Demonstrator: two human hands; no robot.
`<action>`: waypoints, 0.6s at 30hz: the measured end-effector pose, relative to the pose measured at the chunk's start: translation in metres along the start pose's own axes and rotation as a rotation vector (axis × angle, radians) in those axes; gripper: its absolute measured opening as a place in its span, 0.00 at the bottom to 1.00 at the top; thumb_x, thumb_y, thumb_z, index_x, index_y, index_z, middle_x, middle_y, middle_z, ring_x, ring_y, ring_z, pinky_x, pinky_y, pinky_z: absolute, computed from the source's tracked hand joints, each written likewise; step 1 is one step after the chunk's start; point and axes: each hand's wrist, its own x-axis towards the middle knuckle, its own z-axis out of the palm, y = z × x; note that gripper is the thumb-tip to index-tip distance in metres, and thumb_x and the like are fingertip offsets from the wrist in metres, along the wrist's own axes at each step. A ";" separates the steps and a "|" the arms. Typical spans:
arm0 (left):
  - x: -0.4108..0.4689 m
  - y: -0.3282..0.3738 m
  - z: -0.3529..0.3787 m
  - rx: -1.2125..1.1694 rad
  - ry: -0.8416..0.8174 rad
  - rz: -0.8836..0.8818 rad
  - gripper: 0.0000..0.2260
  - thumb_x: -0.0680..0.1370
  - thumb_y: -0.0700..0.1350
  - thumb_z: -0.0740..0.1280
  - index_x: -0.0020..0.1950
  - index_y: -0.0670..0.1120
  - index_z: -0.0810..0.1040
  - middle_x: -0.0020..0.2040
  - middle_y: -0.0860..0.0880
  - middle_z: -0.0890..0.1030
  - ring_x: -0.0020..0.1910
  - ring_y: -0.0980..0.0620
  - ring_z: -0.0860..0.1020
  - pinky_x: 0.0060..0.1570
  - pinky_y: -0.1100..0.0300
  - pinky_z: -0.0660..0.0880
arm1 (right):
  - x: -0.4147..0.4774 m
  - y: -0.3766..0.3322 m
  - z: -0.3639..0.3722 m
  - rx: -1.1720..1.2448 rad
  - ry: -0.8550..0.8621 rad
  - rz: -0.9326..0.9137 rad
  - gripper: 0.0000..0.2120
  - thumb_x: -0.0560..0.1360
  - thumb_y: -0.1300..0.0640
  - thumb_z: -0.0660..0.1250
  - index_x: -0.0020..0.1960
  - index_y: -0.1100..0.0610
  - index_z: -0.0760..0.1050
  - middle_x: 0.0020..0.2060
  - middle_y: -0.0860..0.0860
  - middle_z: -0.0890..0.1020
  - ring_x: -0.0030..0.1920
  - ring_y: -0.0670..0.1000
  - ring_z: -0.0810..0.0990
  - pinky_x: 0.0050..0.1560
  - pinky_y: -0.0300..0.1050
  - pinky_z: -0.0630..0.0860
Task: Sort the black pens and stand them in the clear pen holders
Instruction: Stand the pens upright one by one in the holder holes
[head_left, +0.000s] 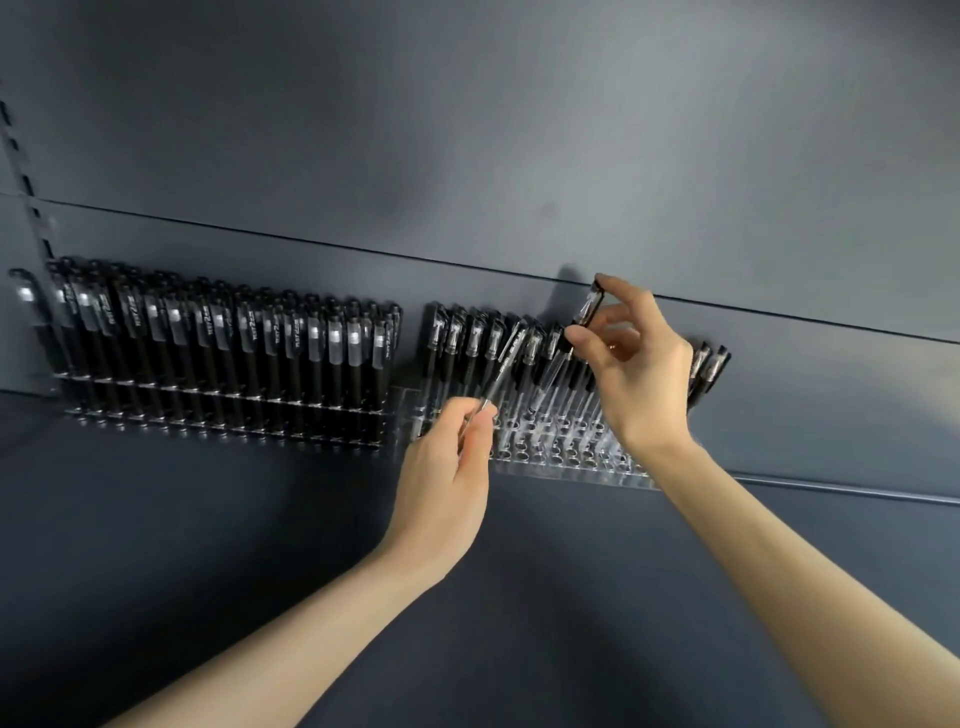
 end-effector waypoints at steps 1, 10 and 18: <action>0.000 0.000 -0.001 -0.005 -0.001 -0.010 0.09 0.82 0.48 0.56 0.47 0.50 0.74 0.28 0.53 0.64 0.27 0.55 0.62 0.29 0.58 0.60 | -0.001 0.002 0.001 -0.008 -0.026 -0.012 0.19 0.73 0.62 0.71 0.62 0.55 0.74 0.36 0.43 0.77 0.36 0.49 0.78 0.40 0.29 0.70; 0.003 -0.005 0.001 -0.005 0.006 -0.033 0.09 0.82 0.47 0.56 0.47 0.51 0.74 0.29 0.50 0.67 0.27 0.56 0.63 0.30 0.58 0.62 | -0.014 0.010 -0.001 -0.127 -0.268 0.033 0.15 0.75 0.65 0.68 0.59 0.57 0.73 0.37 0.42 0.79 0.40 0.44 0.80 0.42 0.28 0.74; 0.000 -0.004 0.003 -0.034 -0.036 -0.053 0.10 0.83 0.45 0.55 0.49 0.51 0.75 0.32 0.47 0.68 0.29 0.56 0.64 0.31 0.59 0.62 | -0.023 0.000 -0.008 -0.159 -0.177 0.044 0.12 0.75 0.57 0.69 0.57 0.53 0.73 0.34 0.46 0.77 0.34 0.50 0.77 0.40 0.46 0.76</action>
